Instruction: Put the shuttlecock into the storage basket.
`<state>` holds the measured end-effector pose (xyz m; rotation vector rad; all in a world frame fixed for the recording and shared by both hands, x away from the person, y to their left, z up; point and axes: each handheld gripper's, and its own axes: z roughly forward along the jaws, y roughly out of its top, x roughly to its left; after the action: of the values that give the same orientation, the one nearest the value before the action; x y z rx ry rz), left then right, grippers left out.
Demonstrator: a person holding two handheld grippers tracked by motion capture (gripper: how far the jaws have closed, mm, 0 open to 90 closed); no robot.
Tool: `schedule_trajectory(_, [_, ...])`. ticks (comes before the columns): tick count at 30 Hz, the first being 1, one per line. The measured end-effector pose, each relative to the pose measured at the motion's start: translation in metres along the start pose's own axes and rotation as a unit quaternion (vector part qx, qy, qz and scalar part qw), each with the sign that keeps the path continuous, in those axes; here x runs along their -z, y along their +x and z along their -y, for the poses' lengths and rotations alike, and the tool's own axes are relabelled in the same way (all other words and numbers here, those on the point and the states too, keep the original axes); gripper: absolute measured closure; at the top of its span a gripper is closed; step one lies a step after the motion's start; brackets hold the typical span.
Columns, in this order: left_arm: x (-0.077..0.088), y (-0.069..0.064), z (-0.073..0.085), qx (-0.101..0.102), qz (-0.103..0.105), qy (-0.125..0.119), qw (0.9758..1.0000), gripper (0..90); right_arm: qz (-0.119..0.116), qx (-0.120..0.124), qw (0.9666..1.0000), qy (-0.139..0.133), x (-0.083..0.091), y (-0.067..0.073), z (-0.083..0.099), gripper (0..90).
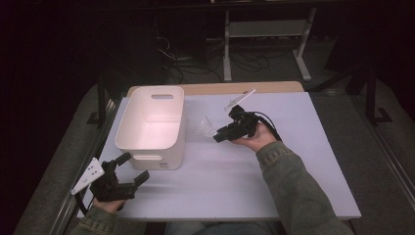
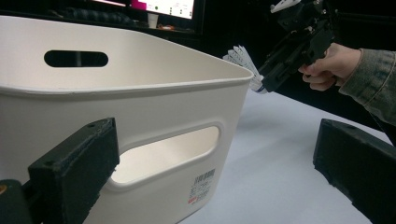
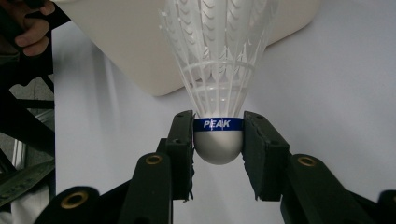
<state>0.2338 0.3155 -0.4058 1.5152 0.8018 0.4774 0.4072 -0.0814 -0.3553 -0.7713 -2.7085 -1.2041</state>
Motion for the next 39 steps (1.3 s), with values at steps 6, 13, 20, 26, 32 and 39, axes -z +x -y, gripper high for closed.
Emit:
schedule_trajectory(6, [0.000,0.000,0.000,0.001,-0.001,0.001,1.0000,0.0,-0.004,-0.006,1.0000,-0.006,0.004,0.003,-0.005,63.6])
schedule_trajectory(13, [-0.001,0.000,0.000,0.003,-0.001,0.000,1.0000,0.0,-0.002,0.002,1.0000,-0.009,0.009,0.004,-0.011,63.6])
schedule_trajectory(20, [-0.001,-0.001,0.000,-0.001,0.001,0.002,1.0000,0.0,-0.003,0.004,1.0000,-0.004,0.014,0.008,-0.018,63.6])
schedule_trajectory(26, [-0.001,0.000,0.000,0.003,0.000,0.000,1.0000,0.0,-0.002,0.010,0.9999,-0.007,0.018,0.009,-0.025,63.6])
schedule_trajectory(32, [0.000,0.000,0.000,-0.001,0.000,0.002,1.0000,0.0,0.002,0.013,0.9999,-0.006,0.020,0.013,-0.031,63.6])
schedule_trajectory(39, [-0.001,0.000,0.000,0.005,0.000,-0.001,1.0000,0.0,0.005,0.017,0.9998,-0.010,0.023,0.014,-0.039,63.6])
